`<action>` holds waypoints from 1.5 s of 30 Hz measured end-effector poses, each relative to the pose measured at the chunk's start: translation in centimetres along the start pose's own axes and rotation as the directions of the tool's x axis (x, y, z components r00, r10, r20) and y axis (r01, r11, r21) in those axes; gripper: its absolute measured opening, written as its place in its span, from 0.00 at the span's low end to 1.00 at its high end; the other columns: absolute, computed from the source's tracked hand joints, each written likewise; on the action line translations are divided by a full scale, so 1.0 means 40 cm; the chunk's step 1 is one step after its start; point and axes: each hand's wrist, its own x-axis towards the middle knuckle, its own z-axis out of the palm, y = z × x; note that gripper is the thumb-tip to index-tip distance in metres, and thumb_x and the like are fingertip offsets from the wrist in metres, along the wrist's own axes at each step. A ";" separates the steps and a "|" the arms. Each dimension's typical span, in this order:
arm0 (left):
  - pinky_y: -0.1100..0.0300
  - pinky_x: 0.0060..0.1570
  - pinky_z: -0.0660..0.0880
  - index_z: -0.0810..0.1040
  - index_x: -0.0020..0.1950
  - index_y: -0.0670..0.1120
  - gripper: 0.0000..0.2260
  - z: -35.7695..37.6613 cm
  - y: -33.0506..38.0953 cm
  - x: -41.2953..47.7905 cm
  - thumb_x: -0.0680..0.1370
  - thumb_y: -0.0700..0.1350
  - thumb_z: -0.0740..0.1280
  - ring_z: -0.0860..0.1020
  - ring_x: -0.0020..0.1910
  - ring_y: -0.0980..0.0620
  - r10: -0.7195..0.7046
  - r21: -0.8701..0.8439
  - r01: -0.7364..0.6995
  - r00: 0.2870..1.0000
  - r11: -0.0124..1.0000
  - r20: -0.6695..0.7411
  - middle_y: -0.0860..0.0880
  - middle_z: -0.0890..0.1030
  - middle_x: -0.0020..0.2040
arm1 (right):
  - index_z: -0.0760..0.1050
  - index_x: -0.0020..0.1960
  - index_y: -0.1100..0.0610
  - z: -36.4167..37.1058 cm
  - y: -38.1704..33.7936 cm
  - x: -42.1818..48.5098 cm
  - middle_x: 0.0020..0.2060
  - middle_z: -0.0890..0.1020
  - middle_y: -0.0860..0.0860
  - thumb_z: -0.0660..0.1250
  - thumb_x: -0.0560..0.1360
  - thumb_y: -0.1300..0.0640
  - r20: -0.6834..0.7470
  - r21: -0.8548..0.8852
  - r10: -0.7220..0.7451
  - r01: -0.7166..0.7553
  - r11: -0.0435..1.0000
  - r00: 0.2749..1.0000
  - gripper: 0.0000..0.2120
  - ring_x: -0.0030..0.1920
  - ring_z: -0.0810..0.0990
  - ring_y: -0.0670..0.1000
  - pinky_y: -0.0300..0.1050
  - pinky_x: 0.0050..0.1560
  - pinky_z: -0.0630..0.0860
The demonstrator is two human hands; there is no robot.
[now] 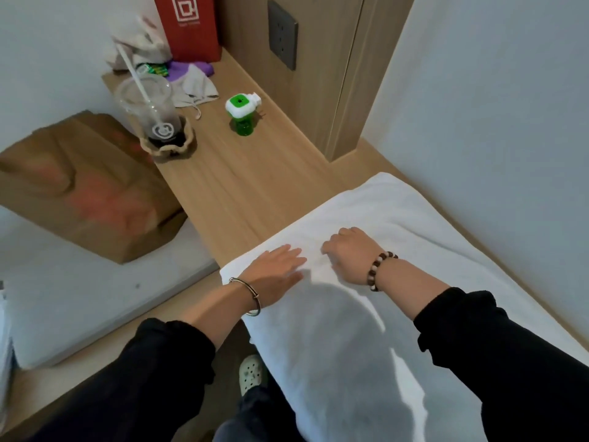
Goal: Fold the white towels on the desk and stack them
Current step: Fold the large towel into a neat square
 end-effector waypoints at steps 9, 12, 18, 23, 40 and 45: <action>0.60 0.68 0.56 0.68 0.71 0.49 0.19 -0.045 0.011 0.060 0.81 0.45 0.52 0.61 0.71 0.49 0.086 0.061 -0.074 0.970 0.995 -0.226 0.50 0.67 0.73 | 0.75 0.63 0.50 -0.078 0.021 -0.028 0.53 0.81 0.49 0.57 0.74 0.62 0.242 -0.132 0.113 -0.083 0.988 0.964 0.20 0.54 0.78 0.52 0.46 0.56 0.66; 0.56 0.71 0.54 0.59 0.76 0.53 0.22 -0.080 0.027 0.147 0.81 0.42 0.52 0.54 0.75 0.50 0.122 0.216 -0.077 0.972 0.973 -0.201 0.52 0.54 0.78 | 0.75 0.60 0.47 -0.097 0.059 -0.023 0.50 0.79 0.47 0.56 0.76 0.60 0.161 -0.279 0.260 -0.208 0.937 0.952 0.17 0.56 0.74 0.51 0.48 0.59 0.61; 0.46 0.72 0.52 0.49 0.78 0.54 0.23 -0.126 0.083 0.328 0.83 0.48 0.50 0.47 0.76 0.48 0.242 0.420 -0.178 0.965 0.890 -0.104 0.53 0.46 0.78 | 0.78 0.54 0.52 -0.114 0.178 -0.016 0.53 0.76 0.50 0.60 0.77 0.45 0.027 -0.322 0.457 -0.425 0.846 0.889 0.14 0.60 0.68 0.53 0.51 0.63 0.60; 0.44 0.73 0.44 0.48 0.78 0.55 0.22 -0.128 0.118 0.464 0.83 0.54 0.46 0.42 0.77 0.48 0.346 0.465 -0.280 0.936 0.839 -0.060 0.53 0.43 0.78 | 0.77 0.52 0.51 -0.102 0.317 -0.042 0.52 0.77 0.50 0.61 0.75 0.56 0.008 -0.153 0.542 -0.534 0.831 0.841 0.09 0.57 0.72 0.54 0.49 0.59 0.64; 0.41 0.70 0.39 0.44 0.77 0.59 0.27 -0.072 0.093 0.590 0.79 0.59 0.47 0.40 0.76 0.50 0.389 0.388 -0.302 0.906 0.871 -0.168 0.58 0.42 0.78 | 0.84 0.39 0.61 -0.076 0.485 -0.087 0.42 0.85 0.58 0.68 0.68 0.66 0.017 0.990 0.462 0.051 -0.133 0.887 0.06 0.46 0.83 0.56 0.46 0.49 0.79; 0.41 0.71 0.43 0.45 0.77 0.55 0.27 -0.095 0.095 0.569 0.80 0.57 0.49 0.42 0.77 0.48 0.438 0.405 -0.348 0.886 0.846 -0.154 0.55 0.43 0.78 | 0.84 0.39 0.60 -0.081 0.482 0.015 0.42 0.84 0.58 0.74 0.67 0.56 0.110 0.984 0.396 -0.046 -0.169 0.912 0.07 0.41 0.83 0.55 0.45 0.46 0.79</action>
